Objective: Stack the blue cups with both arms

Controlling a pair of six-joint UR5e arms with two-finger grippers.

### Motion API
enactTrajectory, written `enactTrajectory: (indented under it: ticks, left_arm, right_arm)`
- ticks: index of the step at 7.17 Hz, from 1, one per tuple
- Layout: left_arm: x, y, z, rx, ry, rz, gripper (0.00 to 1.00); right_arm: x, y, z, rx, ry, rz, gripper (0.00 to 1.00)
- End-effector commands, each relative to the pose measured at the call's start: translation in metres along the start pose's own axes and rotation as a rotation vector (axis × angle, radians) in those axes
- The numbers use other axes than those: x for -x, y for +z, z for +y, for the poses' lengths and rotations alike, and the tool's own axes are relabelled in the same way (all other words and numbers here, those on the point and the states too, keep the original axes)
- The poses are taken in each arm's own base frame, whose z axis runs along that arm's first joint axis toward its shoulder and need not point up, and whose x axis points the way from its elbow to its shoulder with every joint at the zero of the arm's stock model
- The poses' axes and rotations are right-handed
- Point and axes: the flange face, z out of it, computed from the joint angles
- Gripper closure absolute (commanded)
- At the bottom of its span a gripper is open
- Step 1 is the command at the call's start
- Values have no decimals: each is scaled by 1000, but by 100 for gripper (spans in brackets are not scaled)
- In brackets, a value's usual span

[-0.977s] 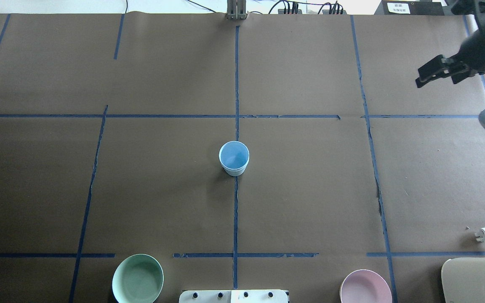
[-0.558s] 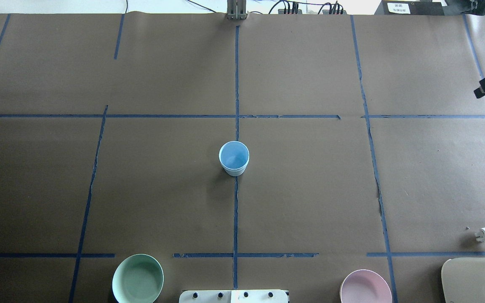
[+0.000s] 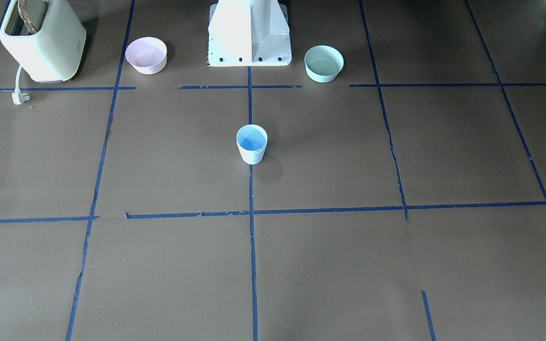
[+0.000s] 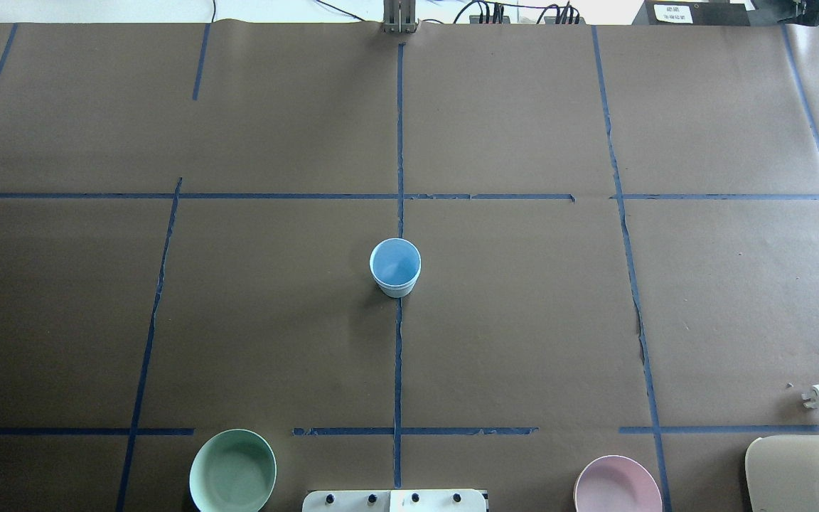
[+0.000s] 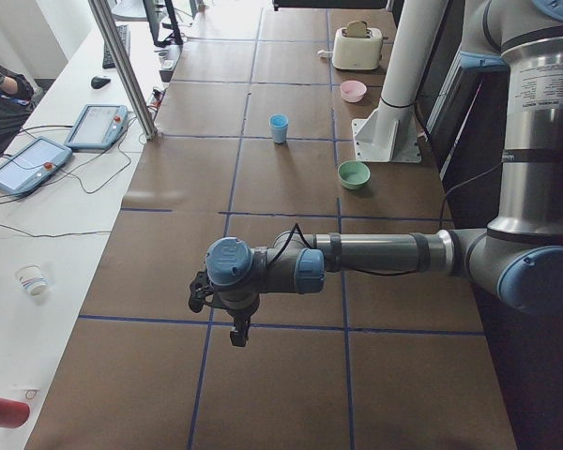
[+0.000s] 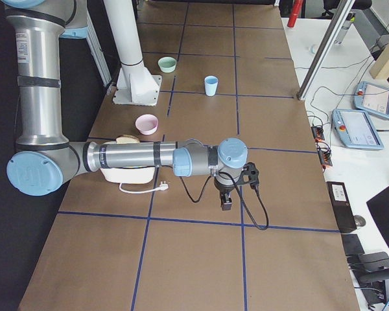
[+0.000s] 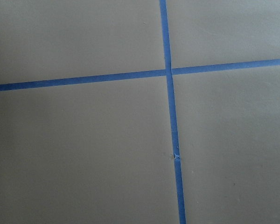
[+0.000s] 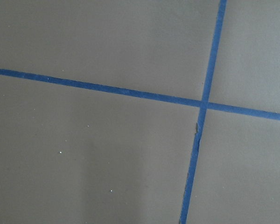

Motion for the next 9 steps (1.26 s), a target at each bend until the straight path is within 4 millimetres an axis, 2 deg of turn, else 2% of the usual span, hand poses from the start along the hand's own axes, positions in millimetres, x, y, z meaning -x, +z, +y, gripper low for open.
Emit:
enactTrajectory:
  ticks: [1,2,5,9]
  left_arm:
    - [1,1,0,1,1,0,0]
    - [0,0,0,0,2,0,0]
    - [2,2,1,3,-1,-1,0]
    - [2,2,1,4,-1,-4,0]
  right_arm:
    - [-49,3,50,-3,93,-2,0]
    - [-58,8,66,-25,73,2,0]
    - [-67,4,69,-48,94,3,0]
    - [-66,3,67,-49,95,0,0]
